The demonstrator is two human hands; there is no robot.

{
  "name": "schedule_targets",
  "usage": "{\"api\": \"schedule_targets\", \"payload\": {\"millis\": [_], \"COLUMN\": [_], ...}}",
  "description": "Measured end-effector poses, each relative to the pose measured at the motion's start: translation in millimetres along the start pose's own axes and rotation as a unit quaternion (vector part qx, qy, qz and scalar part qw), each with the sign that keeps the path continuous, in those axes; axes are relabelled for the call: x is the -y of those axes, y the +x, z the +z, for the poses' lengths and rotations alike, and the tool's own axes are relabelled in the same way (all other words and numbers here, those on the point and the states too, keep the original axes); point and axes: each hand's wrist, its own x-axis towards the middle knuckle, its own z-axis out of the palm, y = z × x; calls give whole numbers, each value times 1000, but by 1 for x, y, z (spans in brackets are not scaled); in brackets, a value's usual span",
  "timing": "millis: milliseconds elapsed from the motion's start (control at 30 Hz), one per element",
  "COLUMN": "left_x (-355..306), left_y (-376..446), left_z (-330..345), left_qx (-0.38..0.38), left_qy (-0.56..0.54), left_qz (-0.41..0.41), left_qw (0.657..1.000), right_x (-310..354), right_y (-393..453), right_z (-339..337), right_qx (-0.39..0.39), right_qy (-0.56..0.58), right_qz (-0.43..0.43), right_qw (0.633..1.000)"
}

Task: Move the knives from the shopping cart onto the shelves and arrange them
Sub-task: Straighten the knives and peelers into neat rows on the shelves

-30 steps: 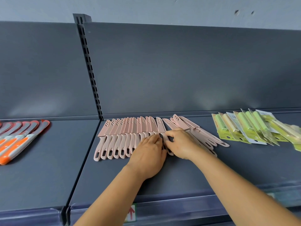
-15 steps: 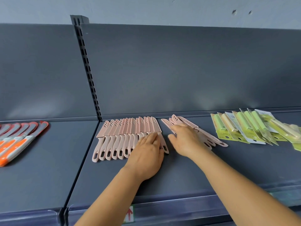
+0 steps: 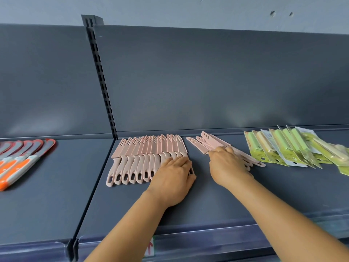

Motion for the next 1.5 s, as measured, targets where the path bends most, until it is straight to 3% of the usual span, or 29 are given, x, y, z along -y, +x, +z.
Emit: {"api": "schedule_targets", "payload": {"millis": [233,433,1000,1100,1233,1500], "left_x": [0,-1,-2,-3,-7,-5], "left_y": [-1,-1,-4,0,7,10], "left_z": [0,-2,-5,-5,3,7], "left_qx": [-3,5,-19,-19,-7,4], "left_qy": [-14,-25,-42,-33,-22,3], "left_qz": [-5,-13,-17,5,31,33], "left_qw": [1000,1000,999,999,999,999], "right_x": [-4,12,22,-2,-28,-20], "right_y": [-5,1,7,1,-1,3], "right_z": [-11,-12,-7,-13,-5,-2], "right_qx": [24,-1,-15,-64,-43,-43], "right_qy": [41,118,232,171,80,-17], "right_qz": [39,52,10,37,60,66], "right_qw": [998,992,972,982,994,997]}}
